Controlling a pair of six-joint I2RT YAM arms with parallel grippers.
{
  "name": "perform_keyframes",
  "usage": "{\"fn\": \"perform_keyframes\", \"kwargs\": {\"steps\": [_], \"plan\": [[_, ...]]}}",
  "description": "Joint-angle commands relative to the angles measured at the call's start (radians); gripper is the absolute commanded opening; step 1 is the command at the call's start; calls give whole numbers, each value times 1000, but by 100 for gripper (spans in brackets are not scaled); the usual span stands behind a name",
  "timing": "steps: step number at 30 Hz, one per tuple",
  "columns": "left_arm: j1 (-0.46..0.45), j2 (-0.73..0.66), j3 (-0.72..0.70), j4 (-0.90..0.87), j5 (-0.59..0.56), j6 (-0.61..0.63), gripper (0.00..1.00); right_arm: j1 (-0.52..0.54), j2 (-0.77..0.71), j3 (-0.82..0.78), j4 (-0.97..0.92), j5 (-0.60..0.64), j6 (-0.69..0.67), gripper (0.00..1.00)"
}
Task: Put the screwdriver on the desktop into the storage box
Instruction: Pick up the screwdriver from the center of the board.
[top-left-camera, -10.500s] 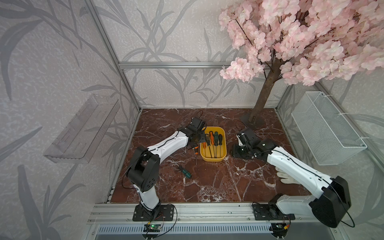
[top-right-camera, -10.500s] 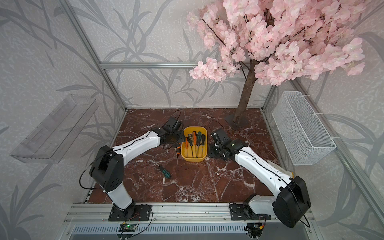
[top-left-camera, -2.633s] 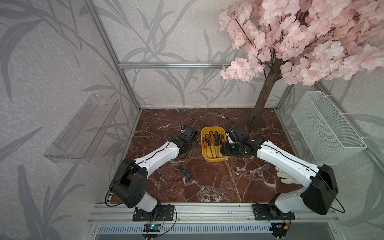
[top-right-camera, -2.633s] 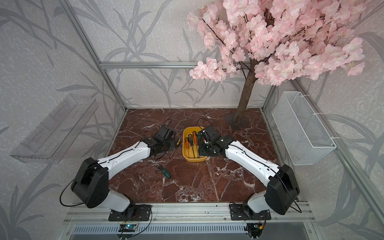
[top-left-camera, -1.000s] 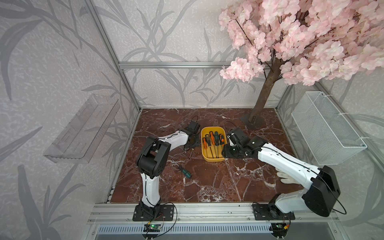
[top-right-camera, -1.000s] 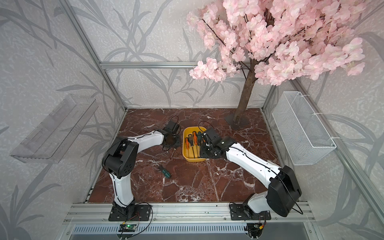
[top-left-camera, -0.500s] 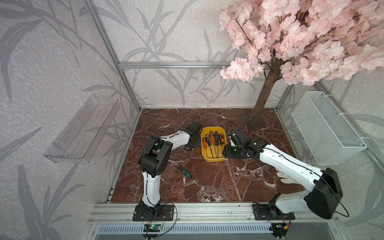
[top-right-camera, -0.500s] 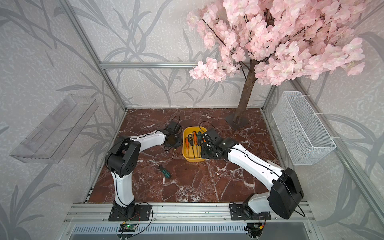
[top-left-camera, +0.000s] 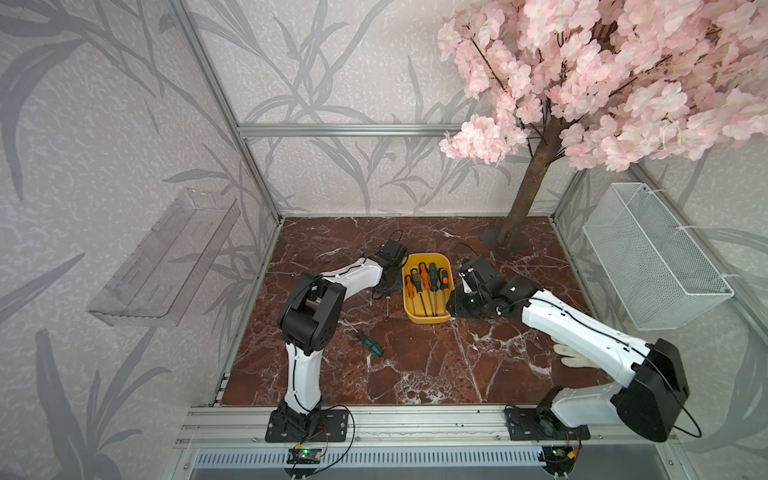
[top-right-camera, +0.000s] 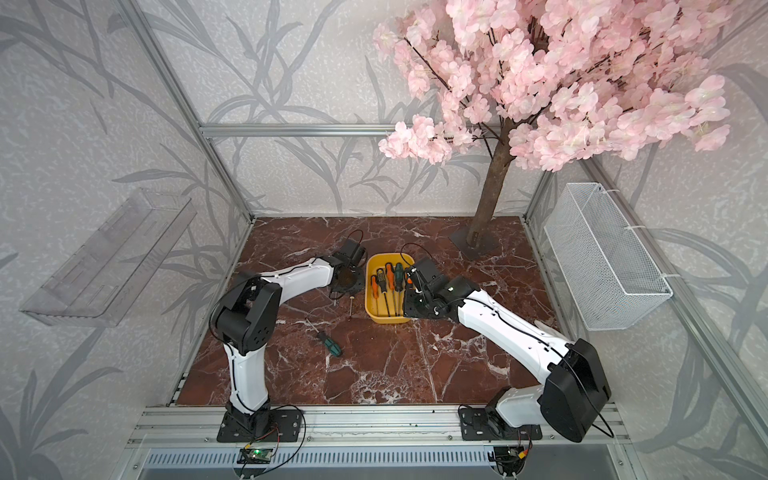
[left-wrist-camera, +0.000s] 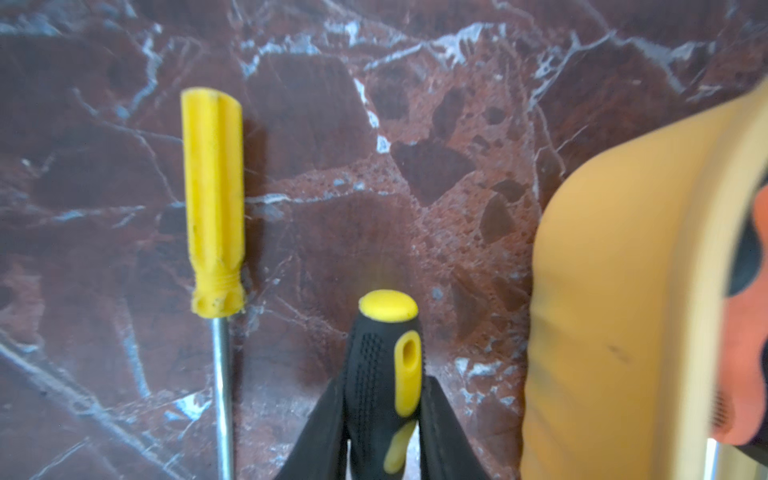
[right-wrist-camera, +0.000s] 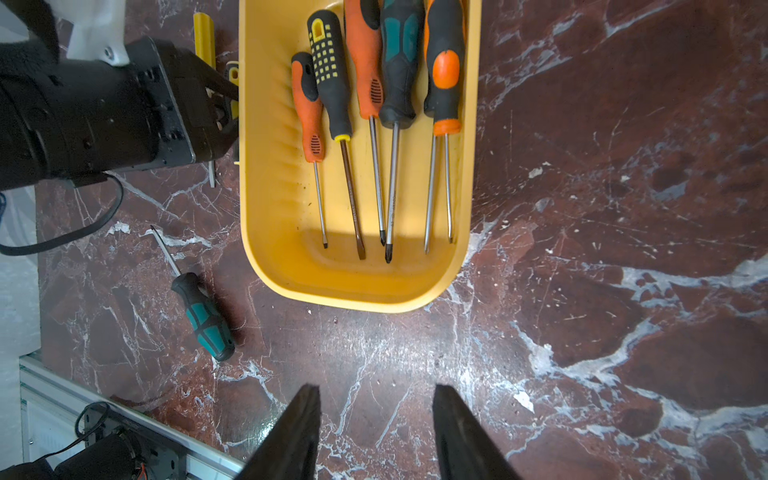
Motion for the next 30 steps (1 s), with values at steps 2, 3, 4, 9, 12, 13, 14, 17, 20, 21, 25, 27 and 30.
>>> {"fn": "perform_keyframes", "kwargs": {"steps": [2, 3, 4, 9, 12, 13, 14, 17, 20, 21, 25, 27, 30], "plan": [[-5, -67, 58, -74, -29, 10, 27, -3, -36, -21, -5, 21, 11, 48], [-5, -75, 68, -82, -21, 8, 27, -3, -39, -23, -6, 22, 11, 48], [-5, -81, 78, -87, -11, 7, 27, -3, -41, -24, -5, 24, 12, 48], [-16, -118, 134, -103, 18, -6, 27, -4, -47, -23, -1, 23, 11, 48], [-28, -125, 175, -116, 26, -17, 26, -5, -48, -26, -2, 21, 12, 48], [-34, -124, 189, -119, 31, -21, 26, -4, -49, -28, -1, 20, 11, 48], [-39, -126, 203, -118, 42, -23, 26, -5, -51, -28, -1, 22, 12, 48], [-59, -115, 241, -107, 68, -33, 26, -6, -57, -30, -3, 24, 9, 48], [-82, -91, 277, -101, 76, -48, 26, -9, -65, -36, -3, 25, 9, 48], [-90, -80, 288, -101, 77, -52, 26, -10, -68, -39, -2, 27, 11, 48], [-114, -37, 312, -91, 81, -75, 26, -15, -79, -52, 1, 28, 11, 48], [-124, -23, 311, -76, 78, -88, 26, -18, -85, -58, 0, 27, 11, 48], [-136, -1, 302, -40, 86, -107, 26, -23, -94, -66, -2, 25, 10, 48]]}}
